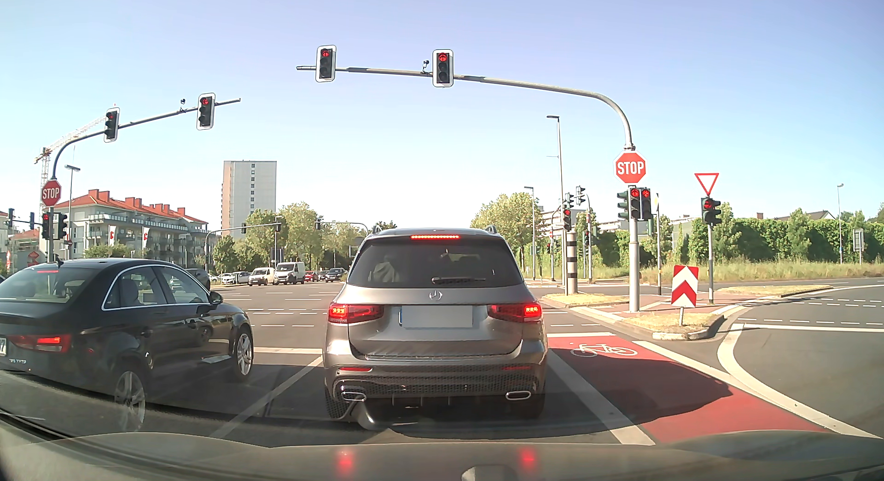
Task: Follow the waypoints while adhering to traffic rules and regulations
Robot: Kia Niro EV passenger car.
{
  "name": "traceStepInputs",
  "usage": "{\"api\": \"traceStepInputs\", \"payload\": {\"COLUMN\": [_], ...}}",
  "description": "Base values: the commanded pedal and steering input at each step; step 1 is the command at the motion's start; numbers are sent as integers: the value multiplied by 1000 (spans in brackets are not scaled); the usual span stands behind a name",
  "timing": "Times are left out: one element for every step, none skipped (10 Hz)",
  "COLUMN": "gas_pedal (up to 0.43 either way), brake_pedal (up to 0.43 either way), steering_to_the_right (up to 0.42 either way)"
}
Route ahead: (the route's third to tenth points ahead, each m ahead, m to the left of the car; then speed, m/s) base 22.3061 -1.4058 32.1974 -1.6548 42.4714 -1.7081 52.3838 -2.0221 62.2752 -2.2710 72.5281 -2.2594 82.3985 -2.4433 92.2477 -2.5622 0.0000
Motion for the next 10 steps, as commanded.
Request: {"api": "traceStepInputs", "payload": {"gas_pedal": [0, 0, 0, 0, 0, 0, 0, 0, 0, 0], "brake_pedal": [415, 415, 415, 415, 415, 421, 415, 415, 415, 415], "steering_to_the_right": [0, 0, 0, 0, 0, 0, 0, 0, 0, 0]}}
